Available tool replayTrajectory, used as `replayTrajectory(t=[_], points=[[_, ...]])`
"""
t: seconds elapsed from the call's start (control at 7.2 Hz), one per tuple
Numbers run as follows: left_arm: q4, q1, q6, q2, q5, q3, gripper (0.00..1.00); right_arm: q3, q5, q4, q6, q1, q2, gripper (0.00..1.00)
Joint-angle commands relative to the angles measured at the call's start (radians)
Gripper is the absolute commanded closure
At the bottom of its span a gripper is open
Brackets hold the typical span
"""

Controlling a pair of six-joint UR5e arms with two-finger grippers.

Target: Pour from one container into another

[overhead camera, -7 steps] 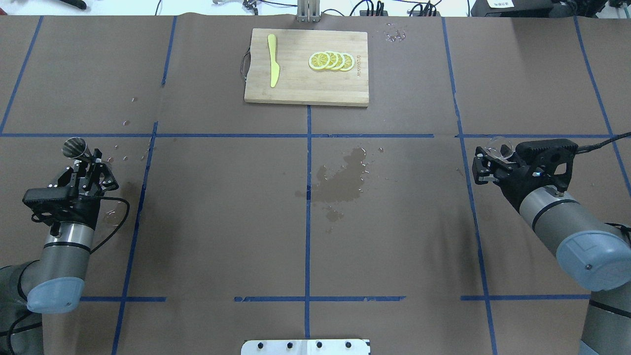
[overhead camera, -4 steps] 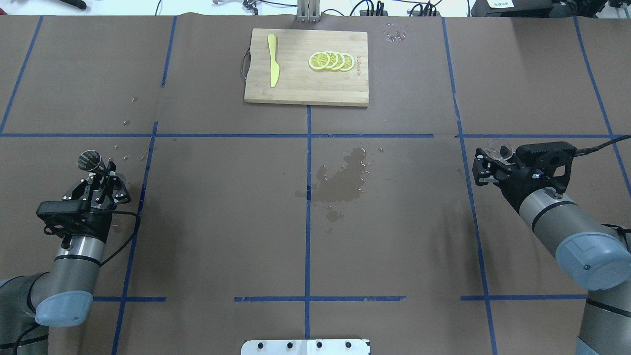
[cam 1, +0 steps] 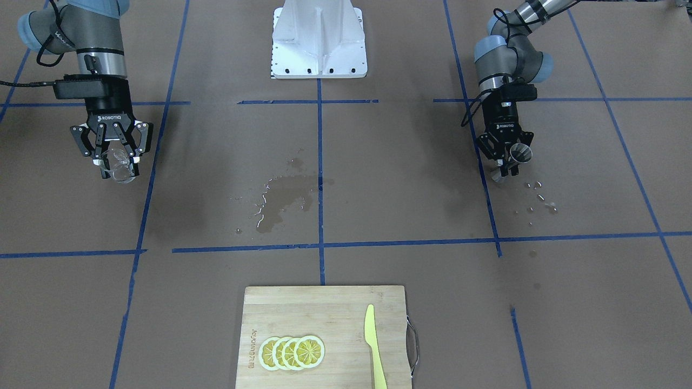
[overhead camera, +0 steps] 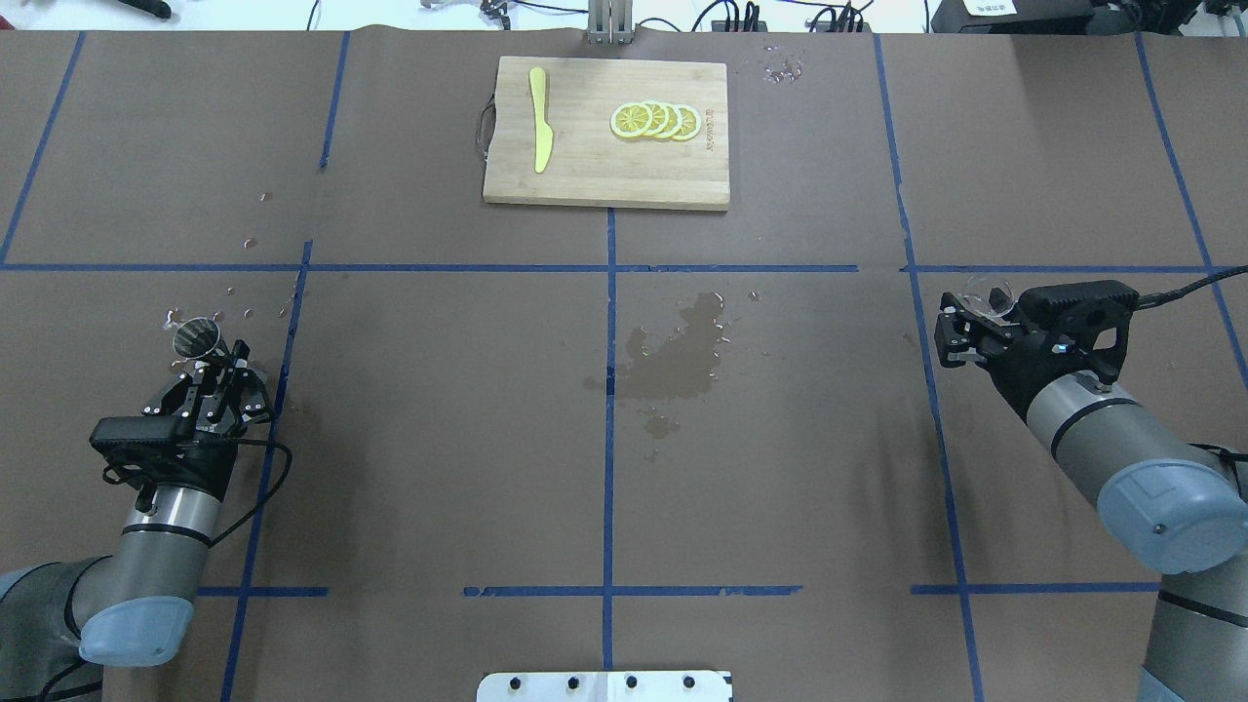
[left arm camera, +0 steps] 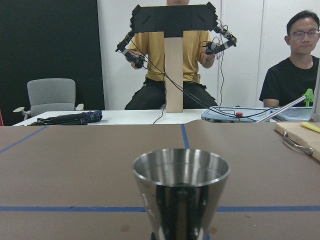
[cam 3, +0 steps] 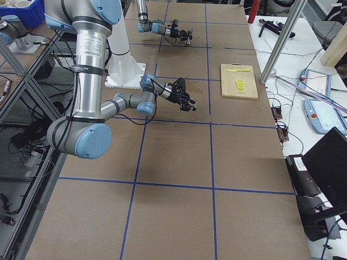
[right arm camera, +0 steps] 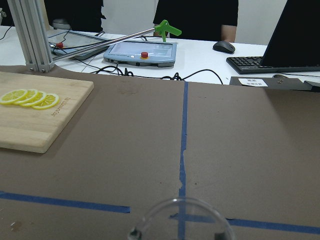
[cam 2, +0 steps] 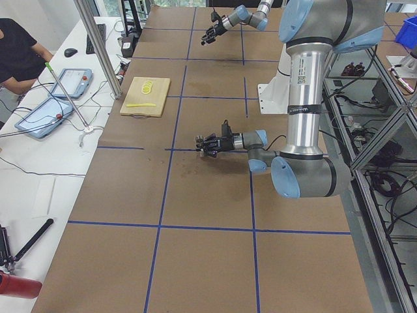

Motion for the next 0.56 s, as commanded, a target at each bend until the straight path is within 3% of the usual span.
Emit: replayTrajectory(t=[0.0, 0.42], points=[[0.000, 0.005, 0.000, -0.003, 0.000, -0.001, 1.00, -0.002, -0.008, -0.001, 0.000, 0.000, 0.000, 1.00], [0.002, 0.007, 0.000, -0.003, -0.002, -0.001, 0.75, -0.011, -0.028, -0.001, 0.000, -0.002, 0.000, 1.00]])
